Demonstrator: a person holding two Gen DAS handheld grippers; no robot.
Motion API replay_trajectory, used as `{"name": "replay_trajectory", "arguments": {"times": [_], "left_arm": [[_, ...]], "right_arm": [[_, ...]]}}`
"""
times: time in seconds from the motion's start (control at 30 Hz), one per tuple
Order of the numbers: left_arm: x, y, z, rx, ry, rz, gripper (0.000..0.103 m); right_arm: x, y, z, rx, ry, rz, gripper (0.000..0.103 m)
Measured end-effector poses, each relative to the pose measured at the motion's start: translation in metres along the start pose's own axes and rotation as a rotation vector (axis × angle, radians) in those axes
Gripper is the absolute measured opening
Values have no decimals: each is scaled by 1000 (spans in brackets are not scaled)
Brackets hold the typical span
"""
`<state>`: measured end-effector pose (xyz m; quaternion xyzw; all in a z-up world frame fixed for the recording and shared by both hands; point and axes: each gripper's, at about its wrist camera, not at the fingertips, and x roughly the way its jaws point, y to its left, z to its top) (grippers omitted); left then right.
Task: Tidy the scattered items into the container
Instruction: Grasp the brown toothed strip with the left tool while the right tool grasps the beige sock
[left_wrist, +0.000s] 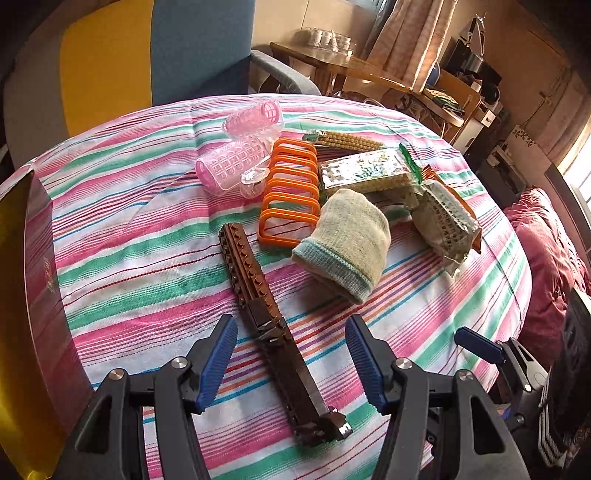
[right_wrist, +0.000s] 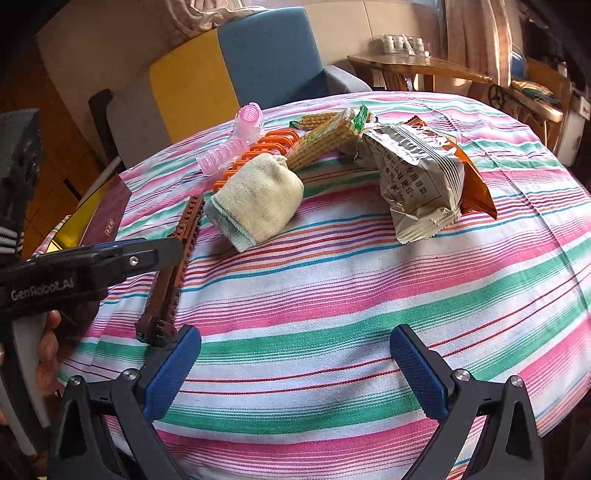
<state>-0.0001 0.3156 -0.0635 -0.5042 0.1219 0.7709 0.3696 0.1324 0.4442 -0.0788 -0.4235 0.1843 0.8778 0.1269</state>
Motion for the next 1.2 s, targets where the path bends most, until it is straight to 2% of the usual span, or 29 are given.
{"name": "replay_trajectory", "arguments": {"times": [0.13, 0.23, 0.33, 0.47, 0.53, 0.57, 0.6, 0.77, 0.9, 1.1, 1.2], "left_arm": [[17, 5, 1, -35, 37, 20, 62], [18, 4, -1, -40, 15, 32, 63], [20, -2, -2, -13, 12, 29, 77], [22, -10, -4, 29, 17, 68, 78], [19, -9, -7, 38, 1, 71, 75], [17, -7, -9, 41, -13, 81, 68], [15, -6, -11, 43, -26, 93, 54], [8, 10, -14, 23, -55, 89, 30], [0, 19, -15, -4, -47, 65, 26], [-7, 20, -27, -1, -47, 53, 26], [-13, 22, -36, 2, -48, 49, 26]], "right_arm": [[6, 13, -3, -50, 4, -67, 103], [9, 15, -2, -41, 3, -92, 103], [7, 10, -2, 5, -32, -75, 103], [3, 5, 3, 19, -51, -60, 103], [1, 1, 9, 23, -52, -52, 103], [0, 0, 12, 24, -53, -48, 103], [-1, -2, 15, 26, -54, -44, 102], [-7, -11, 30, 36, -58, -24, 89], [2, -3, 49, 10, -52, -1, 84], [23, 14, 80, -42, -37, 38, 84], [45, 19, 94, -51, 6, 56, 84]]}}
